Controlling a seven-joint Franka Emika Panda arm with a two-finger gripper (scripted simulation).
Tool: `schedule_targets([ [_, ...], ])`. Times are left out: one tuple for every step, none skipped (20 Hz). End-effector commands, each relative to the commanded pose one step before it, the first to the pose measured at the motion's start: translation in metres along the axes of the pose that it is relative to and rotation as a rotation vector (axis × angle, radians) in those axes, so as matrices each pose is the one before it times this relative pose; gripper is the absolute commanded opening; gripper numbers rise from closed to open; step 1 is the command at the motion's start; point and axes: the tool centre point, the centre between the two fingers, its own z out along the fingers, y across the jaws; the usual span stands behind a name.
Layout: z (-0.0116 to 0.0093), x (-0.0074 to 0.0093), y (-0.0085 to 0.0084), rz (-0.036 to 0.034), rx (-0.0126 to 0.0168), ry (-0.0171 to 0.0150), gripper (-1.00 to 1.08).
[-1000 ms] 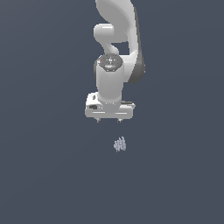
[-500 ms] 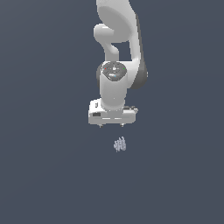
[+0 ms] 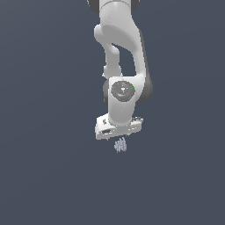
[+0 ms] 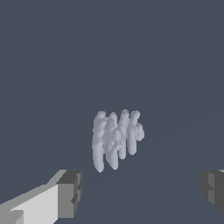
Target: Pick up the object and move it to a goal position.
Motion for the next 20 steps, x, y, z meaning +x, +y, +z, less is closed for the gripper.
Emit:
schedule_targets([
  [0.00776, 0.00766, -0.00401, -0.03254, 0.00516, 0.00143, 1.00],
  [0.00246, 0.00219, -0.00119, -0.00956, 0.00170, 0.00027, 1.00],
  [0.00215, 0.00189, -0.00102, -0.00826, 0.00151, 0.00026, 1.00],
  [0.00183, 0.00159, -0.00084, -0.00695, 0.00130, 0.00023, 1.00],
  [0.00150, 0.00129, -0.00068, -0.00567, 0.00108, 0.00020, 1.00],
  [0.00117, 0.00100, -0.00052, -0.00439, 0.00084, 0.00016, 1.00],
  [0.00084, 0.00072, -0.00040, -0.00318, 0.00062, 0.00012, 1.00],
  [0.00050, 0.00043, -0.00024, -0.00192, 0.00037, 0.00007, 1.00],
  [0.00017, 0.00015, -0.00011, -0.00068, 0.00013, 0.00003, 1.00],
  [-0.00054, -0.00111, 0.00025, 0.00382, -0.00047, -0.00097, 1.00],
  [0.00040, 0.00000, 0.00002, 0.00000, 0.00000, 0.00000, 1.00],
  [0.00118, -0.00001, 0.00005, 0.00000, 0.00000, 0.00000, 1.00],
  [0.00197, -0.00002, 0.00008, 0.00000, 0.00000, 0.00000, 1.00],
  [0.00268, 0.00003, -0.00020, -0.00047, 0.00005, 0.00012, 1.00],
  [0.00352, -0.00005, 0.00014, 0.00000, 0.00000, 0.00000, 1.00],
  [0.00419, 0.00001, -0.00028, -0.00067, 0.00007, 0.00016, 1.00],
  [0.00496, -0.00005, -0.00012, -0.00047, 0.00005, 0.00011, 1.00],
  [0.00575, -0.00016, 0.00021, 0.00000, 0.00000, 0.00000, 1.00],
  [0.00609, -0.00006, -0.00032, -0.00082, 0.00009, 0.00019, 1.00],
  [0.00543, -0.00009, -0.00011, -0.00047, 0.00005, 0.00011, 1.00],
])
